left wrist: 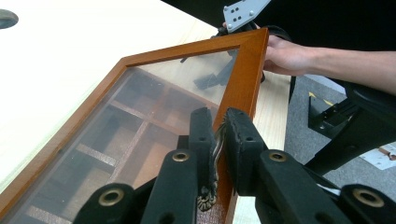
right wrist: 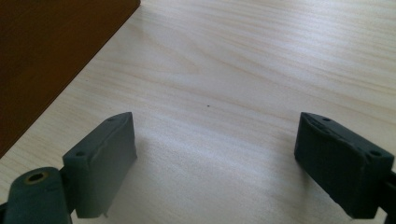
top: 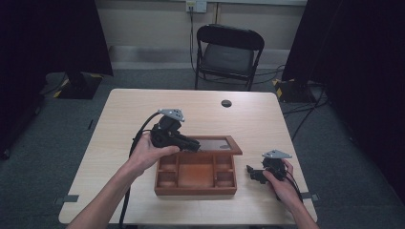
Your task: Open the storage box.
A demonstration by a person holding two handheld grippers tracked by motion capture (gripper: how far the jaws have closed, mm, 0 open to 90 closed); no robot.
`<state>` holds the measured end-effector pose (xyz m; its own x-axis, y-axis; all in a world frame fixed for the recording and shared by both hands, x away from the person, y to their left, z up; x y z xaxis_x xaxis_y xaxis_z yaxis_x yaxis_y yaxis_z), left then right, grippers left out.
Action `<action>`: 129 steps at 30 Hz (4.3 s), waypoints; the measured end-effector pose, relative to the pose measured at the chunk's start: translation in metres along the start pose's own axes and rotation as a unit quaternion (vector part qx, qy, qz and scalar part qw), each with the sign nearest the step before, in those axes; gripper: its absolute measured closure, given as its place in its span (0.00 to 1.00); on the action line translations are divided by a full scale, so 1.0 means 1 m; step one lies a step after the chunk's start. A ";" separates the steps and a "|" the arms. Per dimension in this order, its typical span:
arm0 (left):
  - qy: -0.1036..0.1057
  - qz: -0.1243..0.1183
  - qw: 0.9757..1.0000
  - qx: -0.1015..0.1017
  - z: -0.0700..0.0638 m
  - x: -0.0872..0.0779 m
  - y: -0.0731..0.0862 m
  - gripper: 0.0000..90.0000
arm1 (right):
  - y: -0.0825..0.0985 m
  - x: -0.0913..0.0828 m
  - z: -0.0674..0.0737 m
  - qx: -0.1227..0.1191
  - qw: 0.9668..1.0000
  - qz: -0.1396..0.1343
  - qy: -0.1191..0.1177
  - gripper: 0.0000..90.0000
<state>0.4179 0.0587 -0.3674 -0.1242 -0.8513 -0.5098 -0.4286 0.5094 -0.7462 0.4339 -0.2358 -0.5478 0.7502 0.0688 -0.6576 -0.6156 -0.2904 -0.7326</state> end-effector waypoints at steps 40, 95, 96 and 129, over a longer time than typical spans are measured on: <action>-0.027 -0.020 0.999 0.004 0.010 -0.008 -0.018 0.91 | 0.000 0.000 0.000 0.000 1.000 0.000 0.000 0.13; -0.035 -0.049 0.998 0.009 0.025 -0.023 -0.039 0.93 | 0.000 0.000 0.000 0.000 1.000 0.000 0.000 0.13; -0.034 -0.052 0.998 0.010 0.025 -0.023 -0.039 0.93 | 0.000 0.000 0.000 -0.001 1.000 0.000 0.000 0.13; -0.035 -0.060 0.998 0.013 0.028 -0.025 -0.040 0.93 | 0.000 0.000 0.000 -0.001 1.000 0.000 -0.001 0.13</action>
<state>0.4630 0.0628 -0.3369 -0.0109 -0.8958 -0.4443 -0.4140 0.4085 -0.8135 0.4341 -0.2359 -0.5479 0.7502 0.0703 -0.6575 -0.6147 -0.2922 -0.7326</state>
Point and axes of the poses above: each handheld gripper's, and its own axes: x roughly forward along the jaws, y roughly out of its underside, z roughly to its left, the point moved 7 cm from there along x, roughly forward along the jaws, and after that the axes turned 14 degrees about y, right-handed, at the moved point
